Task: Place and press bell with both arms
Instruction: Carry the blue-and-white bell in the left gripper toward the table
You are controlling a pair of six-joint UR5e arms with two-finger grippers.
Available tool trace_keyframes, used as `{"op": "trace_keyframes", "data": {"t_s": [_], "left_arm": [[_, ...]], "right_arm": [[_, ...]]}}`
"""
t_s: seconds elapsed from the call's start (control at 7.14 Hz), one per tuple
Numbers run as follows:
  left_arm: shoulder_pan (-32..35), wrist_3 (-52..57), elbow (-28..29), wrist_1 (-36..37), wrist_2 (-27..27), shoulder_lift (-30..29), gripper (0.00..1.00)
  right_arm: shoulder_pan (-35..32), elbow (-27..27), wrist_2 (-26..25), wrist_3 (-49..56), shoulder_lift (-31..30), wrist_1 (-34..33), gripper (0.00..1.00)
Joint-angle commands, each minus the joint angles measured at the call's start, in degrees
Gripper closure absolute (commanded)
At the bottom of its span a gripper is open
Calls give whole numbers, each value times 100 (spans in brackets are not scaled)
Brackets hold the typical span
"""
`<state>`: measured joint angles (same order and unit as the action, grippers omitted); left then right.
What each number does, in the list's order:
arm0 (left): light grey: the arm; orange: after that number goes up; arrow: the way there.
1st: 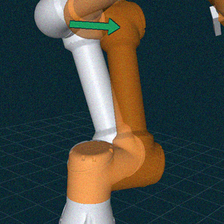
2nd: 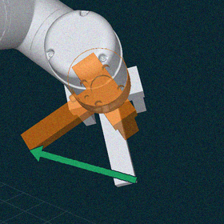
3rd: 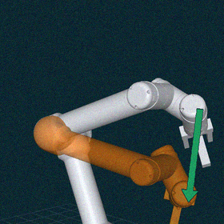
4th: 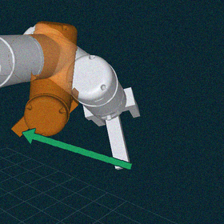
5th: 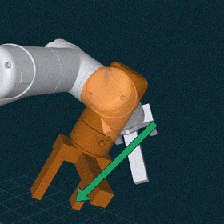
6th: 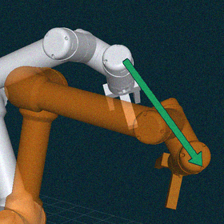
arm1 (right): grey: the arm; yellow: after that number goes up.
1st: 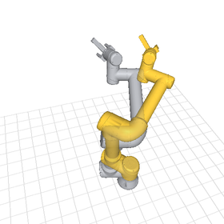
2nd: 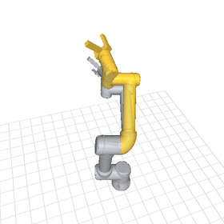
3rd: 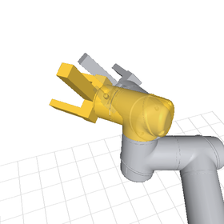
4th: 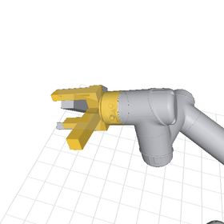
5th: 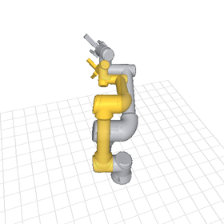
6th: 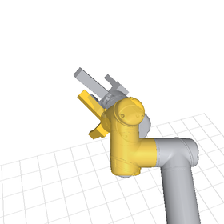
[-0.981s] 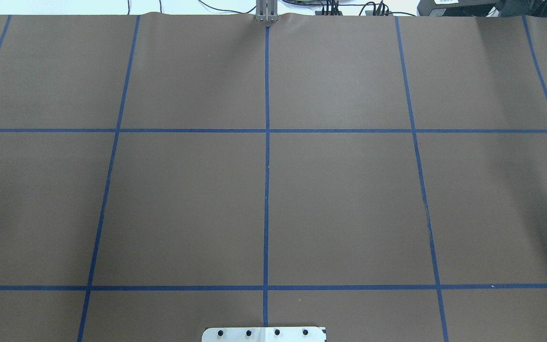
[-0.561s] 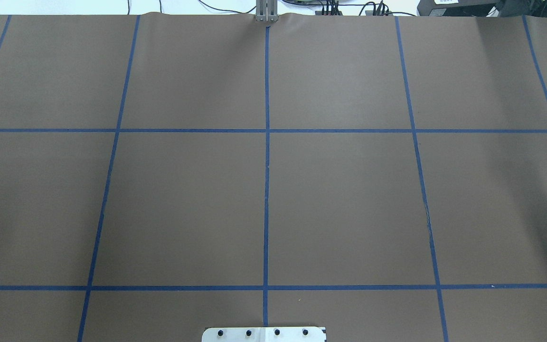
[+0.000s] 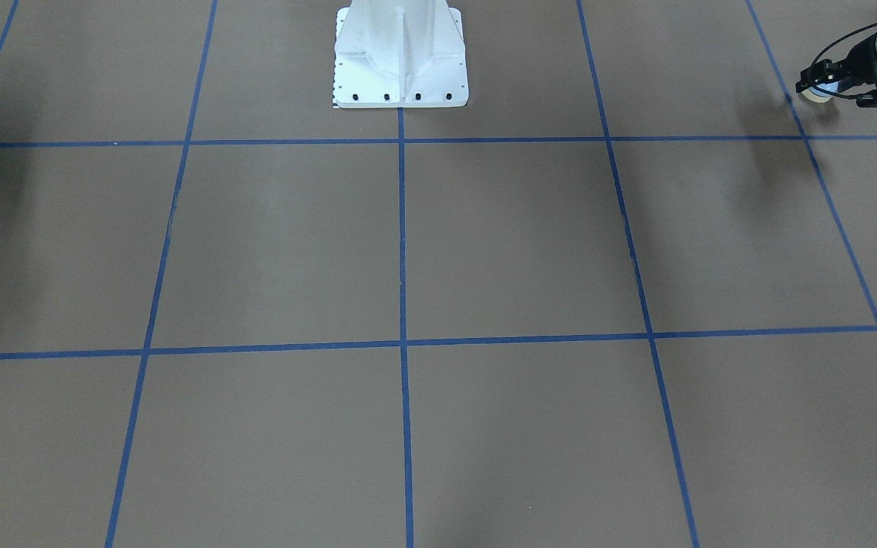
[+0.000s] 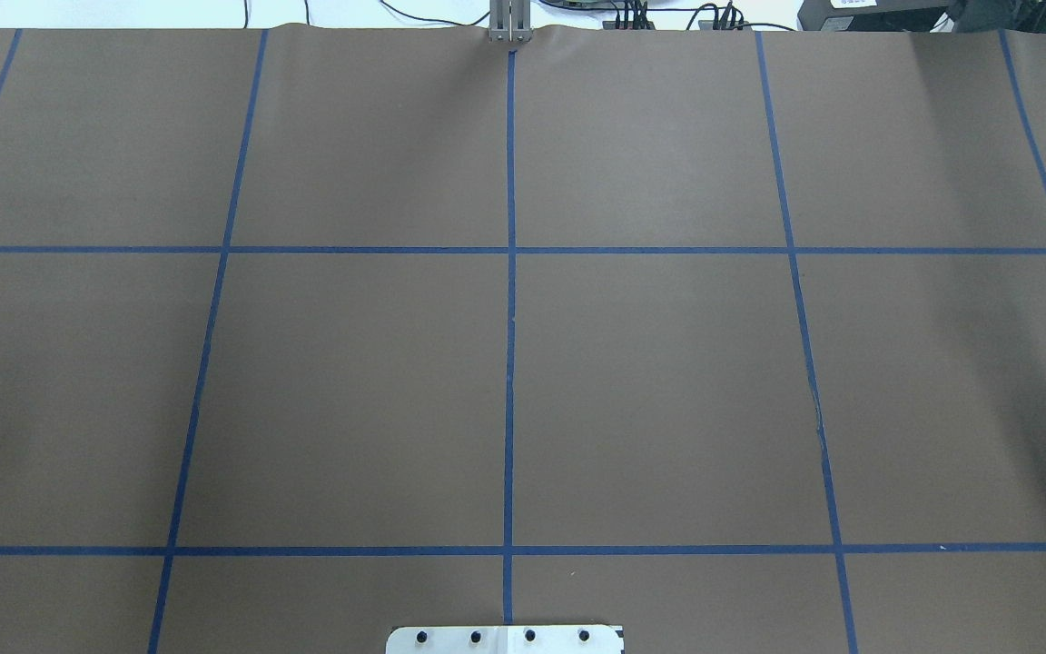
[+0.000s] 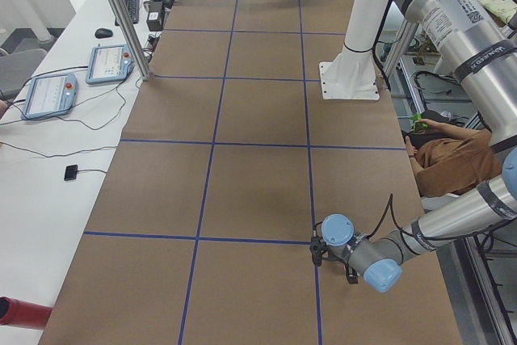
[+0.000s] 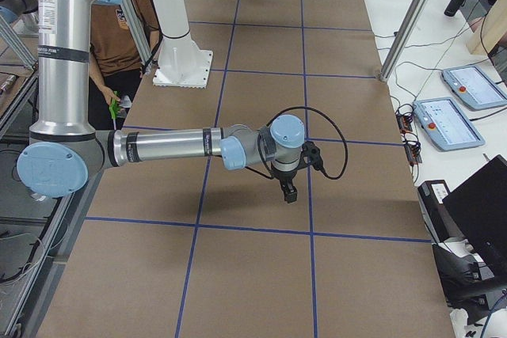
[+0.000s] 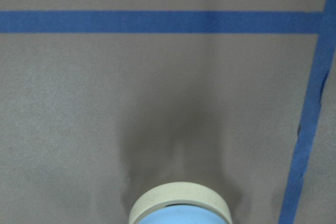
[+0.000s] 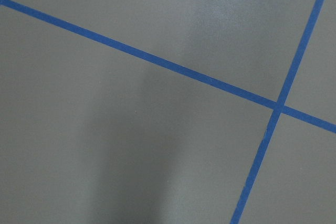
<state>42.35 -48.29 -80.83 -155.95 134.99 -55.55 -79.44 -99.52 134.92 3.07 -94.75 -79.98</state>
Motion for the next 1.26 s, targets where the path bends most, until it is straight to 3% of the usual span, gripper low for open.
{"op": "trace_keyframes", "data": {"t_s": [0.0,0.42,0.7,0.98,1.12], "left_arm": [[-69,-57,40,3,-17,-8,0],[-78,-118,93,3,-17,1,0],[-104,-154,93,3,-17,1,8],[-113,-206,93,3,-8,10,30],[-113,-250,93,-14,-8,10,48]], "right_arm": [[7,3,-1,-8,0,0,0],[16,-6,8,-8,9,0,0],[16,-6,8,-17,0,0,0],[7,-32,8,-17,0,0,0],[7,-58,16,-17,0,0,0]]}}
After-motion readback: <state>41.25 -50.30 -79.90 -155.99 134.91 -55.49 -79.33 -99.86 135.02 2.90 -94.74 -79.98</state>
